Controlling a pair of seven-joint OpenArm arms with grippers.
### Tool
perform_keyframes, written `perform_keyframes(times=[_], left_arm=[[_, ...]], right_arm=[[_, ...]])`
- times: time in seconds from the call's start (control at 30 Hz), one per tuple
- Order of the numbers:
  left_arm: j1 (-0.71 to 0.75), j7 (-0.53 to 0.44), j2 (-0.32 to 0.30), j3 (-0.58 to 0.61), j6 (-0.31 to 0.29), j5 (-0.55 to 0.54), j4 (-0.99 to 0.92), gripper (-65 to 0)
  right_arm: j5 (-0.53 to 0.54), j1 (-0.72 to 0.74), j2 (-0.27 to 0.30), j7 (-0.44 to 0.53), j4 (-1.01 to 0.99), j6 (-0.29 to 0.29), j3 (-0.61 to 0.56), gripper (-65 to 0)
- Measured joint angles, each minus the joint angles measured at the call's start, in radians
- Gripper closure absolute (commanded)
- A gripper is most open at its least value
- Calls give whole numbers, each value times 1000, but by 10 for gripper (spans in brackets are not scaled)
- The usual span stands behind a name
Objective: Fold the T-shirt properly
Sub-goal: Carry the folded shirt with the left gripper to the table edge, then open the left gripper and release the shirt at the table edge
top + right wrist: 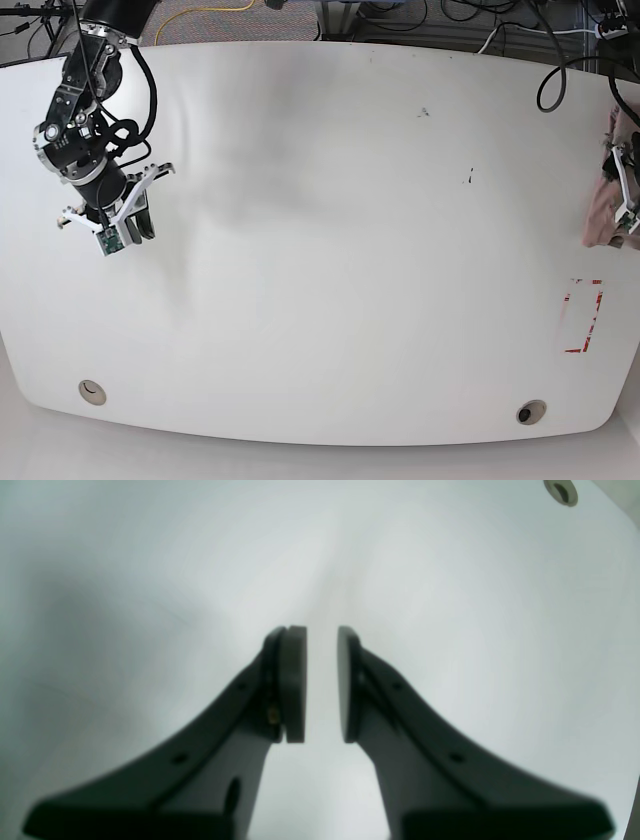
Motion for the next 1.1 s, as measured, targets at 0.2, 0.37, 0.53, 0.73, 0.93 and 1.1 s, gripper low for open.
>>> perform_keyframes(times=[0.2, 0.37, 0.53, 0.73, 0.93, 1.1], left_arm=[[-3, 164, 39, -53, 5, 20, 280, -421], [-13, 201, 112, -52, -2, 1, 519, -421], [-8, 208, 240, -41, 32, 21, 616, -421], [3, 111, 396, -2, 160, 130, 637, -421], [42, -99, 540, 57, 273, 215, 640, -421], [141, -253, 662, 52, 387, 266, 640, -421]], right_arm=[[-8, 1, 1, -2, 0, 0, -1, -100], [-7, 8, 1, 0, -1, 0, -3, -100], [-12, 8, 1, 0, -2, 0, -2, -97], [-113, 4, 1, 97, -3, 0, -37, -94], [-240, -45, -27, 333, -47, -1, -69, -94], [-302, -93, -62, 460, -120, 5, -32, -94]])
